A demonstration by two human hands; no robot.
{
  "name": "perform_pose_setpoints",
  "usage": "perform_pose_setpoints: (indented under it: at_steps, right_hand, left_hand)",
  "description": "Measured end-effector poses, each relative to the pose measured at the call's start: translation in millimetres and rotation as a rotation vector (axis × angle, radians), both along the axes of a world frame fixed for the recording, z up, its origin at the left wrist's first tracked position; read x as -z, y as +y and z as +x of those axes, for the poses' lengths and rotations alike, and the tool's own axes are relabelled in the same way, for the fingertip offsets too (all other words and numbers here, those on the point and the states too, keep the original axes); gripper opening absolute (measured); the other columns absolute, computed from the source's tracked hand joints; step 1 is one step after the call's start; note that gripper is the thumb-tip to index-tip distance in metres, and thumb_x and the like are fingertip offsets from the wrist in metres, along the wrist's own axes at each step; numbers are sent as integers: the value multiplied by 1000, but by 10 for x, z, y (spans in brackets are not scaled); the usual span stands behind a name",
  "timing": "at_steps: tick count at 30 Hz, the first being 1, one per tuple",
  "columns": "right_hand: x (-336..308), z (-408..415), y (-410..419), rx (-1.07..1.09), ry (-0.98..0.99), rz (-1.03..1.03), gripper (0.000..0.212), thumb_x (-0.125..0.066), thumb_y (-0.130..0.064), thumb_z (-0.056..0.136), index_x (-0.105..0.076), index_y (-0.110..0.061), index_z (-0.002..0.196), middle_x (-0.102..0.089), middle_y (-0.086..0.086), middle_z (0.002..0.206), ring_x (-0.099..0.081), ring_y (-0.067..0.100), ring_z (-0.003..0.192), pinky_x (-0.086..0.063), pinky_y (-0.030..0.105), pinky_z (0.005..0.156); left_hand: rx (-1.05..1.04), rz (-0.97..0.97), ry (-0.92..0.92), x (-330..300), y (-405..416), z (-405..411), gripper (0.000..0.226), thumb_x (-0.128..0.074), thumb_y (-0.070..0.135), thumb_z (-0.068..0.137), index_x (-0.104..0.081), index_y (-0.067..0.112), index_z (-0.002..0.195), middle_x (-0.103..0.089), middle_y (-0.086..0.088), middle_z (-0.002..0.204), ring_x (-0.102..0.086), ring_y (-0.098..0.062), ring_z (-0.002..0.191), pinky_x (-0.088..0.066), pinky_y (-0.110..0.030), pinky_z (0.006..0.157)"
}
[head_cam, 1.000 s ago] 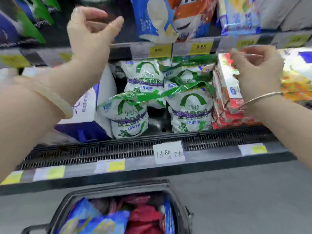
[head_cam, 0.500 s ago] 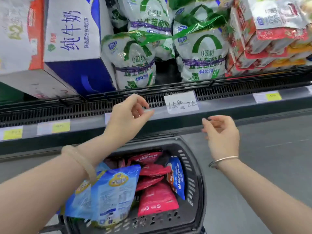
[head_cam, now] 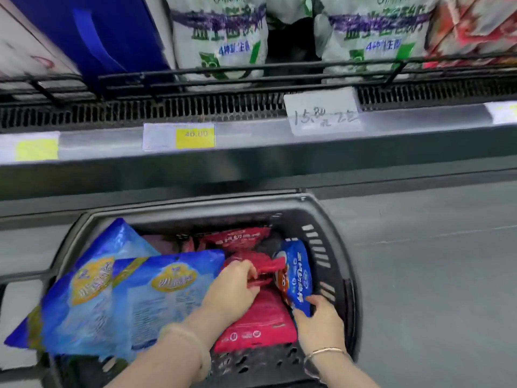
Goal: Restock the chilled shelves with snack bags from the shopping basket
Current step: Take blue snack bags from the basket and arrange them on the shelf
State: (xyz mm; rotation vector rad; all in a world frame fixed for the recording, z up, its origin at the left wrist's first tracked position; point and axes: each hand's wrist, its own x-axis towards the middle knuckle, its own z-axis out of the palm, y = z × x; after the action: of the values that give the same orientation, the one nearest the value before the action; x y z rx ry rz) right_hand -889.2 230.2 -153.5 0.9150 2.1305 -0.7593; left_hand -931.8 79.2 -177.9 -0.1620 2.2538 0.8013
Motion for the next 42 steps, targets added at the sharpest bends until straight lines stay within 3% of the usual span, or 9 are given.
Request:
perform_pose_setpoints:
  at_steps: [12, 18, 21, 26, 29, 33, 36, 39, 42]
  right_hand:
    - [844, 56, 5, -123, -141, 61, 33, -46, -5, 87, -55, 1, 119, -55, 18, 129, -54, 32, 115, -43, 29, 89]
    - [695, 43, -71, -469, 22, 111, 27, -52, -18, 89, -61, -21, 114, -58, 1, 128, -52, 20, 121, -30, 29, 87]
    - [351, 30, 52, -603, 259, 190, 27, -58, -7, 79, -70, -28, 92, -65, -4, 119, -54, 12, 120, -15, 28, 75]
    - [-593, -321, 318, -572, 704, -92, 34, -77, 16, 51, -73, -17, 53, -75, -4, 65, -69, 4, 72, -43, 38, 96]
    - [-1265, -724, 466, -519, 579, -344, 42, -72, 10, 68, -70, -31, 69, -70, -26, 80, -60, -7, 93, -38, 14, 97]
    - [-2260, -1311, 523, -553, 474, -630, 44, -75, 4, 69, -69, -35, 50, -70, -12, 64, -64, -6, 67, -43, 4, 70]
    - [-2877, -1700, 486, -531, 531, -804, 27, -71, 0, 61, -73, -27, 55, -70, -7, 60, -61, -5, 58, -45, 5, 58]
    - [-3374, -2039, 468, -504, 594, -965, 21, -67, -4, 64, -71, -25, 63, -65, -2, 61, -61, 6, 58, -51, 14, 55]
    - [-3712, -2267, 429, -438, 604, -1160, 23, -70, -7, 54, -69, -22, 72, -66, 6, 66, -67, 19, 58, -57, 28, 53]
  left_hand:
    - [44, -29, -125, 461, 47, 432, 27, -58, 22, 86, -54, 21, 112, -51, 1, 121, -52, -15, 115, -40, -26, 98]
    - [23, -21, -26, 412, 45, 250, 37, -62, 16, 83, -47, 22, 118, -52, 3, 124, -52, -14, 115, -42, -29, 99]
    - [1, 3, -53, 289, 83, 232, 59, -66, 13, 80, -35, 23, 129, -48, 2, 132, -48, -15, 121, -41, -28, 100]
    - [-82, 204, -103, -123, 72, -21, 100, -81, 16, 66, -17, 23, 144, -37, 2, 146, -36, -11, 133, -32, -13, 97]
    - [-37, 400, -105, -427, -5, -331, 123, -86, 12, 58, -2, 18, 148, -28, 3, 150, -24, 1, 134, -20, -1, 97]
    - [19, 603, -82, -996, -142, -769, 134, -85, -1, 56, 16, 28, 140, -18, 18, 141, -15, 17, 130, -19, 10, 91]
    - [57, 605, 28, -1465, -233, -1101, 122, -86, 0, 54, -3, 39, 134, -36, 28, 124, -33, 33, 109, -23, 12, 82]
    - [103, 539, 148, -2025, -312, -1413, 91, -87, 4, 55, -31, 40, 118, -52, 16, 101, -49, 4, 91, -32, 6, 75]
    - [64, 690, 87, -2499, -367, -1591, 62, -82, -7, 56, -59, 34, 95, -67, 15, 93, -58, 2, 82, -43, -3, 77]
